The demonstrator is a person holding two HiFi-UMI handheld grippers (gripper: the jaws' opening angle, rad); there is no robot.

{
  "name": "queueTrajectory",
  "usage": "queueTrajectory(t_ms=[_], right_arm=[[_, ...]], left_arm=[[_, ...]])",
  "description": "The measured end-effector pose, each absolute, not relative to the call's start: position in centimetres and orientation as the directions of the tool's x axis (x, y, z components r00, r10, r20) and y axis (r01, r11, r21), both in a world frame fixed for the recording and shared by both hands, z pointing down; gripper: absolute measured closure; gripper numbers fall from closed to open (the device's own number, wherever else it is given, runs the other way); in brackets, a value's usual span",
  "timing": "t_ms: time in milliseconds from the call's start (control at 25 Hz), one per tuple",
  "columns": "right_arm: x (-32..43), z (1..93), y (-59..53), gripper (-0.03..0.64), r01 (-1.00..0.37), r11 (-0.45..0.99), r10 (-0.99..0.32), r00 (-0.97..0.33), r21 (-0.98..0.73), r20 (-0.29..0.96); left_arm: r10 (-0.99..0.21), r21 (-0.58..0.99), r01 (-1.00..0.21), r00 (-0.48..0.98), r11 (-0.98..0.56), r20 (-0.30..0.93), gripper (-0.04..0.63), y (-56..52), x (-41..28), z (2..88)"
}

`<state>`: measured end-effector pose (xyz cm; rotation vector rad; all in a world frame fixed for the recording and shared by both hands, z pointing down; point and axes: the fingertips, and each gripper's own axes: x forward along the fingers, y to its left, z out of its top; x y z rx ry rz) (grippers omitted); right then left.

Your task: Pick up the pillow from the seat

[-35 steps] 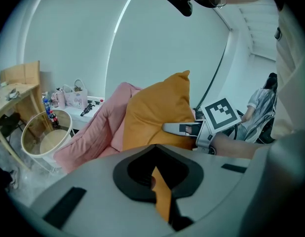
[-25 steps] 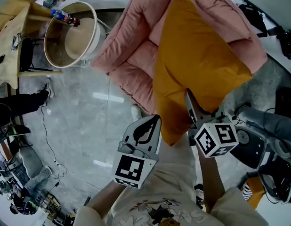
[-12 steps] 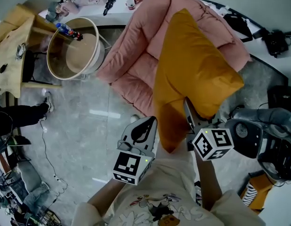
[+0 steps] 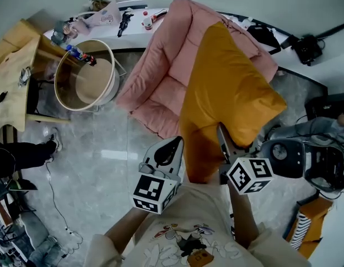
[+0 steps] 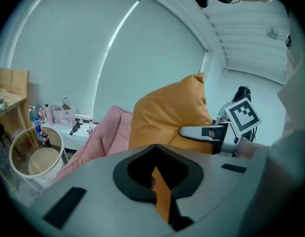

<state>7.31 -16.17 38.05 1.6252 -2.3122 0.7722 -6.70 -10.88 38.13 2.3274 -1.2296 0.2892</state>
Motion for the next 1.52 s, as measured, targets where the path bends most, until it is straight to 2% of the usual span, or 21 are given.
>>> queueTrajectory(t_ms=[520,1000,1520], right_arm=[[5.4,34.6,-11.0,0.345,-0.947,0.195,-0.881,-0.283,-0.255,0.378],[3.2,33.2,-6.5,0.339,-0.961,0.141,-0.9,-0.225,-0.24,0.374],[2.1,34.0,-3.4,0.336,-0.95,0.16,-0.876,-0.262,-0.268,0.405]], left_arm=[[-0.71,0.327,-0.783,0.619,-0.529,0.335,0.591,-5.3,-10.1,36.9],[-0.716,0.341,-0.771,0.631,-0.538,0.297,0.591,-2.8,-14.2,35.4],[-0.728,0.339,-0.786,0.612,-0.517,0.31,0.591,-0.9,-14.6,34.5]])
